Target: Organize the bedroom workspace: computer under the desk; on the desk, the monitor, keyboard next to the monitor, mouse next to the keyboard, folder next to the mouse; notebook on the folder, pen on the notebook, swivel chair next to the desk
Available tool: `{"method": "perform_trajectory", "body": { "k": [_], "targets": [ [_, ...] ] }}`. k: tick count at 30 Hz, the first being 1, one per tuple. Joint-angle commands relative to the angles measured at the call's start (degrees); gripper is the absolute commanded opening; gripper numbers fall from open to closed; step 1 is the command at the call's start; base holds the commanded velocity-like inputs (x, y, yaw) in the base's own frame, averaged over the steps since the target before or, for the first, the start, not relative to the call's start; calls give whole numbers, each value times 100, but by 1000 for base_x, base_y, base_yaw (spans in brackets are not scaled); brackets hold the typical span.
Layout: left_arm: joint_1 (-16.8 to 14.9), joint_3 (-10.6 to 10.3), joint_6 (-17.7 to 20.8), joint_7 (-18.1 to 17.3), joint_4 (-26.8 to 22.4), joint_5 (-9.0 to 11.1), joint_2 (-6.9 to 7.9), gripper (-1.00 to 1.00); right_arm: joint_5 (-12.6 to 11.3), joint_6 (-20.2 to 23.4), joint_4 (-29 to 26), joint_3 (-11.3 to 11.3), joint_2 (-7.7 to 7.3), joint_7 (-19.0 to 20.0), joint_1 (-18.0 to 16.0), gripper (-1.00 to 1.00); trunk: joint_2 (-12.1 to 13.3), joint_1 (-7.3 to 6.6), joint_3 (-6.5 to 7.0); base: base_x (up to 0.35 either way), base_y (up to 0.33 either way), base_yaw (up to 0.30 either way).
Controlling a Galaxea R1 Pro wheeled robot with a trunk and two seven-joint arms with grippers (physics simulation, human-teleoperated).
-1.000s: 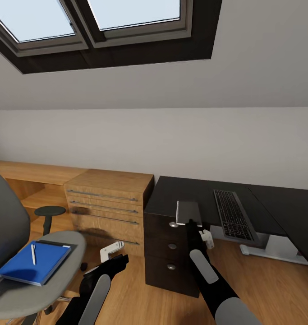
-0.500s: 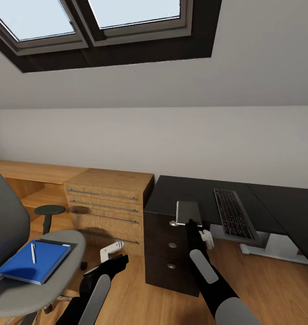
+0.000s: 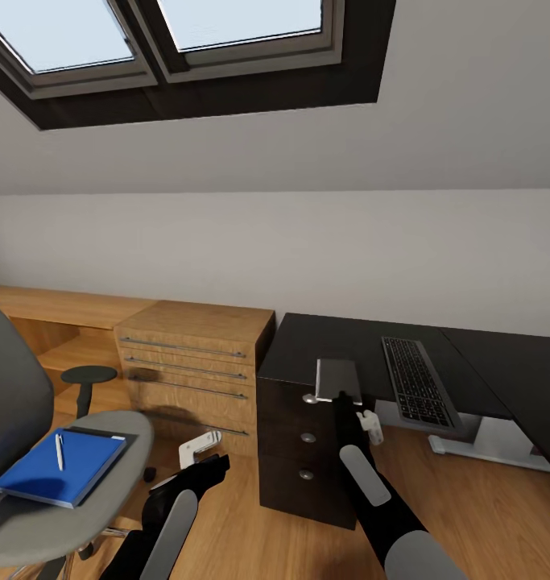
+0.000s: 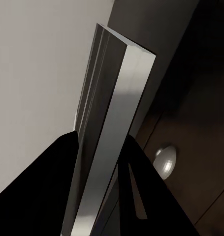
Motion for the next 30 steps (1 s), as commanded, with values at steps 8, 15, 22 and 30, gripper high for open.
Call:
{"method": "perform_trajectory", "body": {
  "k": [8,15,22,30],
  "targets": [
    [-7,-6,10,52,-7,60,1,100,-53,-124,-6,-40,-13,-34,-4,-100,-3,0,-7,0,0,0],
    [-8,-6,12,56,-7,60,1,100,-62,-289,-6,-86,-13,-35,-4,-100,-3,0,-7,0,0,0],
    [-5,-6,13,55,-7,60,1,100,-67,-302,-8,-89,-13,-25,-4,-100,-3,0,-7,0,0,0],
    [-7,-6,13,50,-7,60,1,100,-72,-303,-22,-87,-6,6,-4,-100,-3,0,-7,0,0,0]
  ]
}}
